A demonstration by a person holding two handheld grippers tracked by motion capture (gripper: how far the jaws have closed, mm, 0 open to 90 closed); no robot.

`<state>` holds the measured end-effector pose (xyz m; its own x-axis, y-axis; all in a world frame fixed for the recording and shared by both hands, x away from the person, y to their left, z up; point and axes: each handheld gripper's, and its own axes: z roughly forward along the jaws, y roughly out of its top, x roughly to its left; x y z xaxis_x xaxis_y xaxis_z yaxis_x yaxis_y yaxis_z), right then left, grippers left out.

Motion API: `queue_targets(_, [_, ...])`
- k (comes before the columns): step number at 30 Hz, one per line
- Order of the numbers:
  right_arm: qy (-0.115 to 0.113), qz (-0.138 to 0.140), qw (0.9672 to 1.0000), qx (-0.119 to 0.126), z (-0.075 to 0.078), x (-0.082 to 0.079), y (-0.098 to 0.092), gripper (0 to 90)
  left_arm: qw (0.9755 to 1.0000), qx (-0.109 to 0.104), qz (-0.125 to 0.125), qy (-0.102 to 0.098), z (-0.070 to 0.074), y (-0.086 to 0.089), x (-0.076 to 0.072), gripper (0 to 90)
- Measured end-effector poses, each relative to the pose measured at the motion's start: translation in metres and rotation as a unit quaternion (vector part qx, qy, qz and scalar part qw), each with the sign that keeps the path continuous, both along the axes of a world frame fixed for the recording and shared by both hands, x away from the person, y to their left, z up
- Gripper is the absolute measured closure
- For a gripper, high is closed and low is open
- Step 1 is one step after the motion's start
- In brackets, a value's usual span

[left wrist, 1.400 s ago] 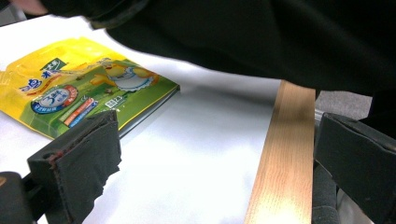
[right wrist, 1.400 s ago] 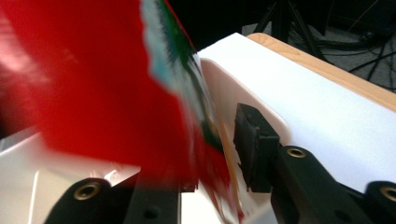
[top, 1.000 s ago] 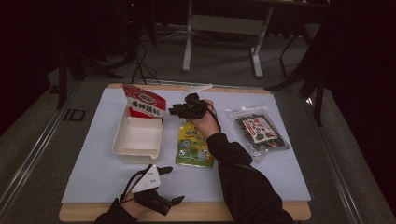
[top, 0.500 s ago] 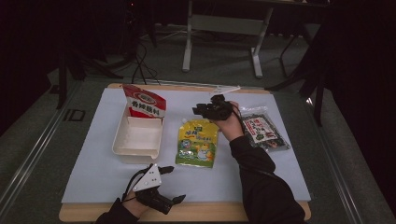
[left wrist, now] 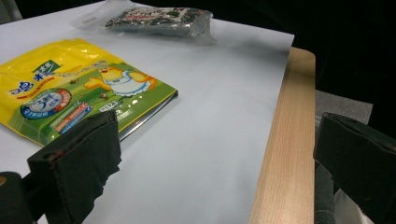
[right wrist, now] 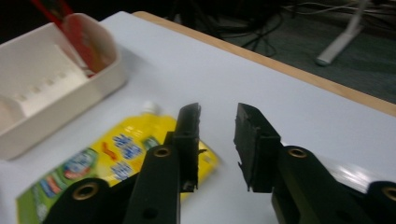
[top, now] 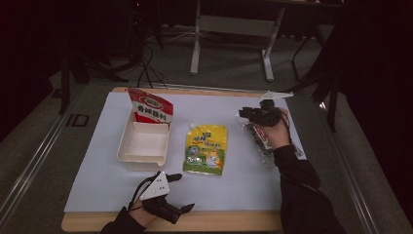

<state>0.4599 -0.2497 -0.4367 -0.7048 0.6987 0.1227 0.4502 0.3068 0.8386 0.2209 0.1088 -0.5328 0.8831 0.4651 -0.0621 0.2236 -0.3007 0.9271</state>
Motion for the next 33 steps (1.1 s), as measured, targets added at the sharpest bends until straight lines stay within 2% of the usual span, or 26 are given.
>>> queue_targets(2, [0.002,-0.018,0.9997,-0.016,-0.002,0.001,-0.026,82.3,1.0,0.0,0.001,0.001,0.0,0.0,0.0,1.9])
queue_targets(3, [0.002,-0.018,0.9997,-0.016,-0.002,0.001,-0.026,82.3,1.0,0.0,0.001,0.001,0.0,0.0,0.001,1.9])
queue_targets(4, [0.004,-0.029,0.9993,-0.023,-0.004,0.002,-0.039,83.7,1.0,0.001,0.001,0.001,0.0,0.0,0.001,1.9])
queue_targets(5, [0.004,-0.029,0.9993,-0.023,-0.004,0.002,-0.039,83.7,1.0,0.0,0.001,0.001,-0.001,0.0,0.001,1.9])
queue_targets(8, [0.009,-0.055,0.9979,-0.034,-0.01,0.006,-0.062,89.9,1.0,0.002,0.003,0.002,-0.001,0.0,0.001,1.9])
queue_targets(10, [0.015,-0.07,0.9969,-0.035,-0.016,0.009,-0.077,90.0,1.0,0.002,0.002,0.004,-0.002,0.0,0.002,1.9])
queue_targets(11, [0.021,-0.081,0.9959,-0.036,-0.02,0.011,-0.085,90.0,1.0,0.003,0.003,0.004,-0.002,-0.001,0.002,1.9])
queue_targets(12, [0.027,-0.104,0.9934,-0.039,-0.028,0.015,-0.1,90.0,1.0,0.003,0.003,0.004,-0.002,-0.001,0.002,1.9])
queue_targets(13, [0.027,-0.104,0.9934,-0.039,-0.028,0.015,-0.1,90.0,1.0,0.003,0.003,0.005,-0.002,-0.001,0.002,1.9])
queue_targets(14, [0.035,-0.128,0.9904,-0.04,-0.036,0.018,-0.113,90.0,1.0,0.002,0.003,0.005,-0.002,0.0,0.002,1.9])
queue_targets(15, [0.037,-0.138,0.9886,-0.047,-0.04,0.019,-0.119,90.0,1.0,0.003,0.004,0.004,-0.002,0.0,0.003,1.9])
queue_targets(16, [0.037,-0.138,0.9886,-0.047,-0.04,0.019,-0.119,90.0,1.0,0.002,0.005,0.005,-0.003,0.0,0.003,1.9])
queue_targets(17, [0.046,-0.158,0.985,-0.052,-0.049,0.023,-0.13,90.0,1.0,0.002,0.006,0.007,-0.003,0.0,0.003,1.9])
queue_targets(18, [0.046,-0.158,0.985,-0.052,-0.049,0.023,-0.13,90.0,0.9999,0.002,0.006,0.007,-0.003,0.0,0.003,1.9])
queue_targets(19, [0.055,-0.176,0.9809,-0.062,-0.057,0.026,-0.139,90.0,0.9999,0.003,0.007,0.01,-0.004,0.0,0.004,1.9])
queue_targets(21, [0.059,-0.18,0.9799,-0.061,-0.061,0.027,-0.142,90.0,0.9999,0.004,0.007,0.01,-0.004,0.0,0.004,1.9])
queue_targets(22, [0.068,-0.196,0.9756,-0.071,-0.069,0.031,-0.148,90.0,0.9999,0.006,0.006,0.011,-0.005,-0.001,0.004,1.9])
queue_targets(24, [0.072,-0.197,0.9754,-0.067,-0.072,0.032,-0.15,90.0,0.9999,0.006,0.007,0.012,-0.005,-0.001,0.004,1.9])
queue_targets(26, [0.078,-0.205,0.9727,-0.074,-0.078,0.033,-0.153,90.0,0.9999,0.004,0.007,0.014,-0.005,-0.001,0.004,1.9])
queue_targets(28, [0.085,-0.207,0.9726,-0.064,-0.084,0.034,-0.155,90.0,0.9999,0.005,0.008,0.013,-0.005,-0.001,0.005,1.9])
queue_targets(30, [0.087,-0.215,0.9698,-0.076,-0.09,0.035,-0.155,90.0,0.9999,0.005,0.008,0.014,-0.006,-0.001,0.005,1.9])
queue_targets(33, [0.089,-0.216,0.9696,-0.072,-0.094,0.035,-0.154,90.0,0.9998,0.007,0.008,0.014,-0.006,-0.001,0.004,1.9])
